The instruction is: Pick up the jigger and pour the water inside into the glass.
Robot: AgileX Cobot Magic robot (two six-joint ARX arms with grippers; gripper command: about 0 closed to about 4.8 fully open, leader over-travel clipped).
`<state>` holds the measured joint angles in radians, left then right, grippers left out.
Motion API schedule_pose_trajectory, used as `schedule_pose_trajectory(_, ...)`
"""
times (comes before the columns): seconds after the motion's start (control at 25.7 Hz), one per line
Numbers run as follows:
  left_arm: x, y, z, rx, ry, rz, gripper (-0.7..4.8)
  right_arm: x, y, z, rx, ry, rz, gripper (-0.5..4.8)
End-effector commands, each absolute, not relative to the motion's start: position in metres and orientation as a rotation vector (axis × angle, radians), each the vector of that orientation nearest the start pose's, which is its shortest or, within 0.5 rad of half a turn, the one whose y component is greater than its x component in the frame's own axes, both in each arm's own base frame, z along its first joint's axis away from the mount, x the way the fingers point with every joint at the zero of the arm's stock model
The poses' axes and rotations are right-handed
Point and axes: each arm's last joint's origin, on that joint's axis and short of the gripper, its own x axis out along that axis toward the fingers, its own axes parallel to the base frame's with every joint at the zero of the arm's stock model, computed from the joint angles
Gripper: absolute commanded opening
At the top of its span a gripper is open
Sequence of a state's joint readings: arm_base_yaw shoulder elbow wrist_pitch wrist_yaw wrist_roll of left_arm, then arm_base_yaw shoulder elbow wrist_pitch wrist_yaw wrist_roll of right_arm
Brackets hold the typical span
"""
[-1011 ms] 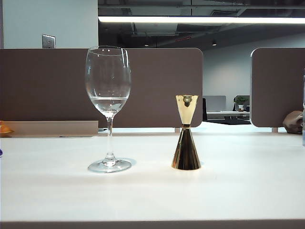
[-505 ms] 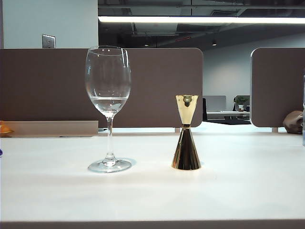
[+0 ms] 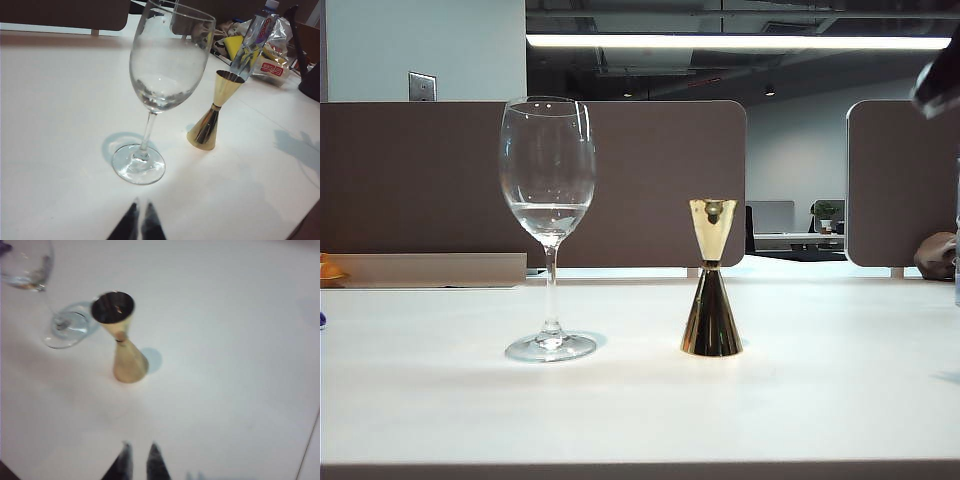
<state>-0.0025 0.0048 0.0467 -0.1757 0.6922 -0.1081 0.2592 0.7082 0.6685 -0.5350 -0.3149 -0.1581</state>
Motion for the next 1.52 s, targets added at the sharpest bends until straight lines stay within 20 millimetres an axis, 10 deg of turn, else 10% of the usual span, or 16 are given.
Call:
schedule_pose_trajectory(0.04, 0.088, -0.019, 0.164, -0.142, 0.153, -0.687, 0.23, 0.156, 0.051, 0.265, -0.124, 0.588, 0.608, 0.46)
schedule_pose_trajectory(1.52, 0.088, -0.019, 0.164, -0.143, 0.153, -0.689, 0.23, 0.224, 0.103, 0.167, -0.064, 0.386, 0.814, 2.34)
